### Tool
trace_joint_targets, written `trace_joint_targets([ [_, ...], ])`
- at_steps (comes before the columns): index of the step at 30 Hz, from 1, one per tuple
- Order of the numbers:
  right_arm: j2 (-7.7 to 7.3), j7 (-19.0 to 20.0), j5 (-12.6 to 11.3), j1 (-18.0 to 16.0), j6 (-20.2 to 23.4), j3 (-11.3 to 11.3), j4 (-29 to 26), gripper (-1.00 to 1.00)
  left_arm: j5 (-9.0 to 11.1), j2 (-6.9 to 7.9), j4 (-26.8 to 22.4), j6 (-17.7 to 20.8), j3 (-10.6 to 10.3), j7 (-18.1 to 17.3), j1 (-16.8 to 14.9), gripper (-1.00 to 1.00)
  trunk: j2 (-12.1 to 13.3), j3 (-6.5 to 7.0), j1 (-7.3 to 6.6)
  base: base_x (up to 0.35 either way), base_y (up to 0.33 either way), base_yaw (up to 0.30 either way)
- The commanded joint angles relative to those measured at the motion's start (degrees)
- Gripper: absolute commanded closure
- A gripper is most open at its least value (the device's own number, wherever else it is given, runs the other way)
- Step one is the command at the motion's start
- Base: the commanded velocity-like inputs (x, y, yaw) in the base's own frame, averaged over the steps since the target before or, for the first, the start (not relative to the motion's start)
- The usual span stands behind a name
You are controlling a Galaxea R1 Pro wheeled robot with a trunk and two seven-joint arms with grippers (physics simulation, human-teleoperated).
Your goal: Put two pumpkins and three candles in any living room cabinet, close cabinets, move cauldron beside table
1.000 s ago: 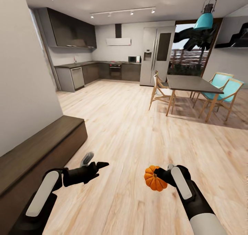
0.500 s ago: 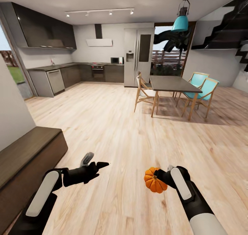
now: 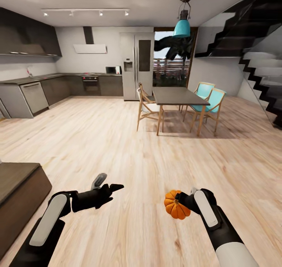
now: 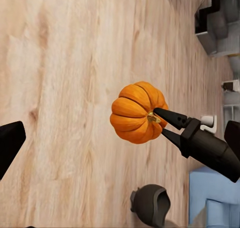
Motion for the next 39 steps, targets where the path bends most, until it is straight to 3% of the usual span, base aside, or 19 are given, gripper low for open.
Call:
trace_joint_targets([
  [1,0.05,-0.54,-0.77,-0.06,-0.06,-0.09,-0.06,1.0,0.6,0.05,-0.04,0.03,-0.05,0.6,-0.02,-1.0,-0.03,-0.05,0.03,0.343,0.0,-0.217],
  [26,-0.02,-0.63,-0.72,-0.04,-0.06,0.0,-0.06,1.0,0.03,0.12,0.37,-0.45,-0.02,0.84,-0.06,-1.0,-0.03,-0.05,0.03,0.343,0.0,-0.013],
  [30,-0.04,-0.67,-0.62,-0.06,-0.04,0.06,1.27,1.0,-0.66,0.39,4.12,-0.93,0.28,1.27,-0.1,-1.0,-0.03,-0.05,0.03,0.343,0.0,0.0],
  [33,-0.1,-0.73,-0.54,-0.06,-0.11,0.08,2.98,1.0,-7.01,0.47,8.52,-1.11,0.51,2.64,-0.23,-1.0,-0.03,-0.05,0.03,0.343,0.0,0.0],
  [36,-0.71,-0.75,-0.48,-0.06,-0.17,0.09,3.53,1.0,-17.73,0.31,12.31,-4.63,0.53,3.36,-0.27,-1.0,-0.03,-0.05,0.03,0.343,0.0,0.0],
  [37,-1.15,-0.73,-0.51,-0.06,-0.22,0.09,3.62,1.0,-22.93,0.16,15.59,-8.98,0.33,3.43,-0.28,-1.0,-0.03,-0.05,0.03,0.343,0.0,0.0],
  [39,-1.43,-0.72,-0.39,-0.06,-0.3,0.11,3.73,1.0,-29.46,-0.24,21.0,-14.98,-0.21,3.51,-0.28,-1.0,-0.03,-0.05,0.03,0.344,0.0,0.0],
])
